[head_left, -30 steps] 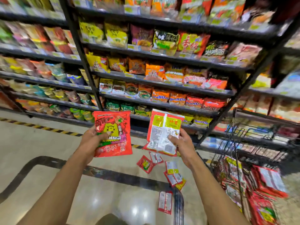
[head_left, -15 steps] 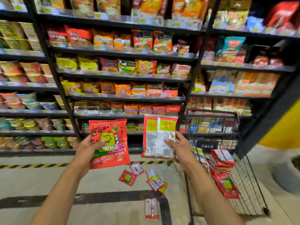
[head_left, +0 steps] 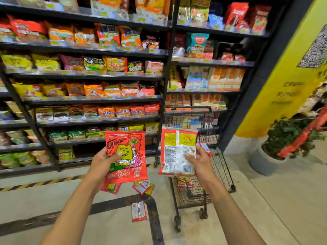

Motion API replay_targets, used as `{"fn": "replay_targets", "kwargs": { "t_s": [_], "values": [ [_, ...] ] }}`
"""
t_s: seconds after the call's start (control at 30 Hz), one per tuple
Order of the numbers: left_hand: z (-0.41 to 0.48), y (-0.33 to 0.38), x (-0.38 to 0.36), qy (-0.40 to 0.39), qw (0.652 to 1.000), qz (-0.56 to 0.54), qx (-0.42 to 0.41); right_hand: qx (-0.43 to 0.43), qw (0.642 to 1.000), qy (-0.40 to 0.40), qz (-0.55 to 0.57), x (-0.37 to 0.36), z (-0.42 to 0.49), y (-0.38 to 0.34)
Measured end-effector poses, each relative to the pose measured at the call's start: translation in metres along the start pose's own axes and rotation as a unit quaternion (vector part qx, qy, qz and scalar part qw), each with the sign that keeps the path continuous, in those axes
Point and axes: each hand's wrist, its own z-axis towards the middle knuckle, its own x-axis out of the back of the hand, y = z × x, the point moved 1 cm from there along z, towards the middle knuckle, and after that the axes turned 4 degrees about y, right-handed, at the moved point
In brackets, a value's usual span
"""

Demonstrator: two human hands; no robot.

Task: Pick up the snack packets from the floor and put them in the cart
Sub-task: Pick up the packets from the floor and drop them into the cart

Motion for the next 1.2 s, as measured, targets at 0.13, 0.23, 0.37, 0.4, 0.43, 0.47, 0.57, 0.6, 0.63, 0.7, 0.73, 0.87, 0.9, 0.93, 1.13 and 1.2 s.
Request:
{"fn": "replay_targets", "kwargs": {
  "t_s": [0.13, 0.23, 0.37, 0.4, 0.43, 0.47, 0.57, 0.6, 0.63, 0.7, 0.73, 0.87, 0.9, 0.93, 1.13, 1.2],
  "values": [
    [-0.018, -0.024, -0.076, -0.014, 1.000, -0.001, 0.014, 0.005, 1.000, 0.014, 0.002, 0.086, -0.004, 0.005],
    [-0.030, -0.044, -0.141, -0.018, 0.999, 0.007, 0.031, 0.011, 1.000, 0.026, -0.004, 0.153, -0.003, 0.004],
    [-0.041, -0.064, -0.215, -0.023, 0.999, 0.010, 0.048, 0.006, 0.998, 0.056, -0.004, 0.227, 0.005, 0.010],
    [-0.042, -0.067, -0.230, -0.027, 0.998, 0.013, 0.052, 0.001, 0.998, 0.060, -0.005, 0.242, 0.007, 0.011],
    [-0.042, -0.070, -0.244, -0.032, 0.998, 0.019, 0.055, -0.004, 0.998, 0.066, -0.006, 0.257, 0.009, 0.012],
    [-0.041, -0.072, -0.258, -0.037, 0.997, 0.024, 0.056, -0.008, 0.997, 0.072, -0.007, 0.270, 0.013, 0.013],
    [-0.034, -0.078, -0.293, -0.045, 0.996, 0.040, 0.062, -0.023, 0.995, 0.093, -0.010, 0.304, 0.029, 0.019],
    [-0.030, -0.080, -0.302, -0.047, 0.996, 0.042, 0.066, -0.029, 0.995, 0.100, -0.010, 0.312, 0.037, 0.022],
    [-0.025, -0.082, -0.310, -0.047, 0.996, 0.045, 0.069, -0.033, 0.994, 0.105, -0.010, 0.318, 0.044, 0.025],
    [-0.009, -0.087, -0.324, -0.046, 0.995, 0.055, 0.070, -0.041, 0.993, 0.110, -0.012, 0.329, 0.061, 0.031],
    [-0.001, -0.090, -0.331, -0.046, 0.995, 0.057, 0.071, -0.045, 0.993, 0.110, -0.015, 0.333, 0.070, 0.034],
    [0.038, -0.105, -0.358, -0.031, 0.995, 0.048, 0.083, -0.056, 0.991, 0.117, -0.025, 0.347, 0.113, 0.043],
    [0.050, -0.109, -0.364, -0.031, 0.994, 0.043, 0.092, -0.059, 0.991, 0.118, -0.028, 0.350, 0.126, 0.045],
    [0.061, -0.113, -0.370, -0.029, 0.994, 0.037, 0.099, -0.065, 0.990, 0.119, -0.031, 0.352, 0.140, 0.049],
    [0.135, -0.131, -0.411, -0.055, 0.987, 0.047, 0.142, -0.114, 0.985, 0.121, -0.047, 0.351, 0.222, 0.069],
    [0.161, -0.142, -0.423, -0.062, 0.983, 0.055, 0.163, -0.128, 0.984, 0.110, -0.063, 0.349, 0.248, 0.080]
  ]
}}
